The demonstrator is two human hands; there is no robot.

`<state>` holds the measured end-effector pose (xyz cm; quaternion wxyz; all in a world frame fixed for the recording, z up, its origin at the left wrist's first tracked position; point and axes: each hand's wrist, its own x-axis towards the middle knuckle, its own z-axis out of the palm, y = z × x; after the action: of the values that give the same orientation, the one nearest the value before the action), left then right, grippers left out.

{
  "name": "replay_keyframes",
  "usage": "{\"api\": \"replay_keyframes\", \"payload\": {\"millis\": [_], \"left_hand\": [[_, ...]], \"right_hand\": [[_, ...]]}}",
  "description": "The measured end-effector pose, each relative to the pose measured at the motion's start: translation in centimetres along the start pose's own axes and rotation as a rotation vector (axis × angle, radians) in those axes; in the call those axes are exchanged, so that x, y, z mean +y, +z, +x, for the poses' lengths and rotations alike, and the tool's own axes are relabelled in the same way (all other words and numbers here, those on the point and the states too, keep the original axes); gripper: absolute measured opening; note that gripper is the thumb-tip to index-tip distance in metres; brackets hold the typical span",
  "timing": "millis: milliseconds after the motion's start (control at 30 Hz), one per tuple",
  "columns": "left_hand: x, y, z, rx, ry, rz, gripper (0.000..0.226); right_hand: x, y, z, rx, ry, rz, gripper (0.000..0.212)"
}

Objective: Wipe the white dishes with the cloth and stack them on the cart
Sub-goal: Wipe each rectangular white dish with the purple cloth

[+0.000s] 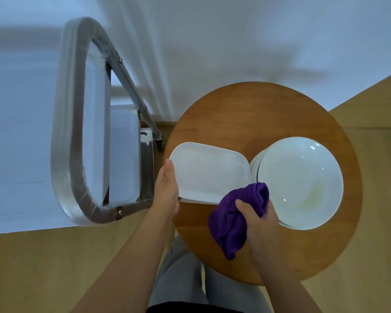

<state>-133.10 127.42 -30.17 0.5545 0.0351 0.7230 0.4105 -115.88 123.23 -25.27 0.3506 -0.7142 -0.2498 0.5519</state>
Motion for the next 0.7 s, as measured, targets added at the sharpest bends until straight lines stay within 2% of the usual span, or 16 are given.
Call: {"api": "replay_keyframes", "payload": {"millis": [100, 167, 267, 367, 433, 500, 567, 600, 633, 667, 700], "left_hand": [[0.0, -0.1, -0.6, -0.005, -0.080, -0.158, 0.036], [-0.1, -0.7, -0.8, -0.006, -0.090, -0.201, 0.040], [0.1, -2.0, -1.7, -0.043, -0.056, -0.258, 0.039], [0.6, -3.2, -3.2, -0.156, -0.009, -0.292, 0.033], [1.0, -3.8, -4.6, -0.269, -0.038, -0.322, 0.043], [1.6, -4.2, -6.0, -0.384, -0.096, -0.369, 0.063], [2.1, -4.7, -7.3, -0.399, -0.125, -0.400, 0.072], [2.2, -4.9, -7.9, -0.385, -0.118, -0.406, 0.074], [2.3, -4.9, -8.4, -0.365, -0.113, -0.400, 0.076], [2.6, -4.8, -8.9, -0.357, -0.114, -0.387, 0.076], [2.7, -4.5, -9.4, -0.352, -0.122, -0.373, 0.075]], "right_hand": [[-1.4, -0.5, -1.4, 0.171, -0.143, 0.013, 0.053], [-2.8, -0.8, -2.3, 0.259, -0.316, 0.082, 0.057], [-5.0, -0.5, -3.2, 0.218, -0.595, 0.060, 0.055], [-5.8, 1.3, -4.0, -0.016, -0.769, -0.132, 0.058], [-5.2, 2.9, -4.5, -0.262, -0.822, -0.363, 0.062], [-4.4, 4.3, -5.0, -0.527, -0.742, -0.621, 0.055], [-4.3, 5.1, -5.5, -0.622, -0.618, -0.613, 0.049], [-4.6, 5.3, -5.9, -0.568, -0.564, -0.528, 0.041], [-4.8, 5.6, -6.4, -0.440, -0.544, -0.449, 0.033], [-4.8, 5.8, -6.9, -0.265, -0.564, -0.417, 0.032], [-4.9, 6.1, -7.4, -0.115, -0.591, -0.442, 0.042]]}}
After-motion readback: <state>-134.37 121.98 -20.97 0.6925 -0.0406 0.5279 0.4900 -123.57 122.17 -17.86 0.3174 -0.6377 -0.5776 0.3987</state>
